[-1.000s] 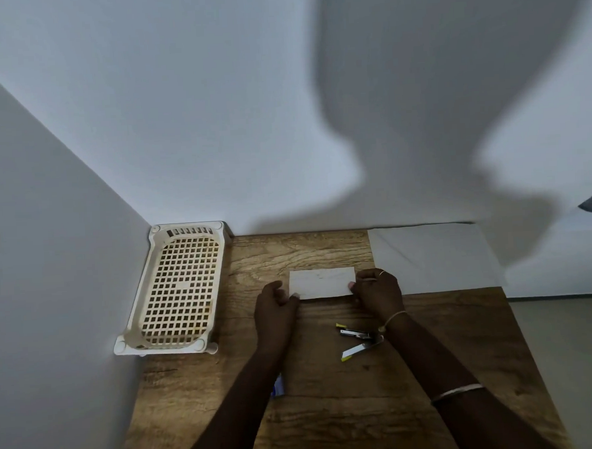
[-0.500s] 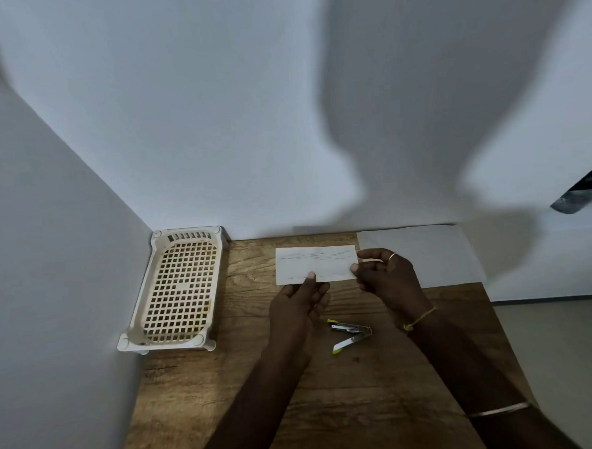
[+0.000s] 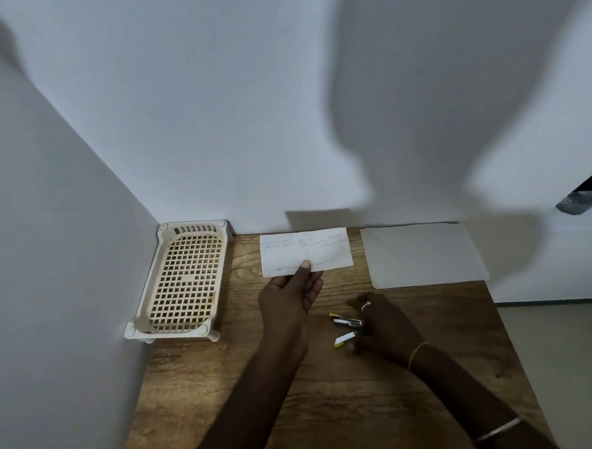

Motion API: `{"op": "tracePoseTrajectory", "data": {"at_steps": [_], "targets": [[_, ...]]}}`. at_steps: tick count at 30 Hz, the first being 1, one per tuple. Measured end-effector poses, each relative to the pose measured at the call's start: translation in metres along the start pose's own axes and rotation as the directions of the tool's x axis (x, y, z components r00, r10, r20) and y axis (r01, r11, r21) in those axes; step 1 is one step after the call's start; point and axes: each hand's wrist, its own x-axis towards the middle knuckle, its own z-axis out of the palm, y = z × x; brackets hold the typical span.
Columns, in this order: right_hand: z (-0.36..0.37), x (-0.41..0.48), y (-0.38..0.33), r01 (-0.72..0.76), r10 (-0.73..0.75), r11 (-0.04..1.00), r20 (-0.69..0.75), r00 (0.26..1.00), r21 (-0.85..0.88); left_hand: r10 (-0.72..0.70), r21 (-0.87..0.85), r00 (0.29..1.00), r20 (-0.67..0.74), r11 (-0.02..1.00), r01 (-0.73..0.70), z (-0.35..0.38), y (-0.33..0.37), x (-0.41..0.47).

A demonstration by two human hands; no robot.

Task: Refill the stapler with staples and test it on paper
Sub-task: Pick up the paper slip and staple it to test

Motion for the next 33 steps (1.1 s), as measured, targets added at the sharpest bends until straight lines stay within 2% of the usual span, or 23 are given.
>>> {"op": "tracePoseTrajectory", "data": {"at_steps": [3, 5, 8, 12, 16, 19, 22, 25, 27, 30, 33], "targets": [[0.025, 0.002, -0.003, 0.040, -0.031, 0.984, 0.051, 0.998, -0.172, -0.003, -0.024, 1.000, -0.012, 1.000, 0.003, -0.001, 0.001, -0.002], [0.032, 0.003, -0.005, 0.070, -0.074, 0.968, -0.009, 0.997, -0.240, -0.005, -0.035, 1.000, -0.024, 0.999, 0.004, -0.002, 0.001, -0.003], [0.036, 0.004, -0.007, 0.092, -0.117, 0.968, -0.097, 0.988, -0.232, 0.004, -0.041, 1.000, -0.028, 0.999, -0.005, -0.004, 0.001, -0.004], [0.038, 0.003, -0.008, 0.104, -0.125, 0.987, -0.181, 0.975, -0.123, 0.032, -0.038, 0.999, -0.025, 0.999, -0.033, -0.005, 0.002, -0.006], [0.032, -0.002, -0.017, 0.039, 0.027, 0.977, -0.303, 0.953, 0.209, 0.074, -0.030, 0.997, -0.011, 0.997, -0.074, -0.009, 0.004, -0.007], [0.021, -0.006, -0.030, 0.013, 0.199, 0.867, -0.370, 0.908, 0.499, 0.100, -0.036, 0.995, -0.017, 0.994, -0.100, -0.009, 0.007, -0.007], [0.004, -0.011, -0.044, 0.050, 0.261, 0.740, -0.354, 0.898, 0.671, 0.122, -0.030, 0.992, -0.018, 0.992, -0.122, -0.010, 0.009, -0.008], [-0.019, -0.020, -0.063, 0.079, 0.238, 0.466, -0.211, 0.948, 0.881, 0.136, -0.024, 0.991, -0.016, 0.990, -0.136, -0.010, 0.011, -0.011], [-0.033, -0.024, -0.075, 0.077, 0.194, 0.302, -0.141, 0.971, 0.950, 0.149, -0.021, 0.989, -0.025, 0.989, -0.149, -0.010, 0.013, -0.011], [-0.048, -0.029, -0.089, 0.091, 0.152, 0.210, -0.125, 0.980, 0.973, 0.183, -0.019, 0.983, -0.033, 0.983, -0.184, -0.009, 0.015, -0.012], [-0.057, -0.032, -0.100, 0.099, 0.143, 0.202, -0.129, 0.981, 0.974, 0.218, -0.012, 0.975, -0.038, 0.976, -0.219, -0.010, 0.016, -0.015]]}}
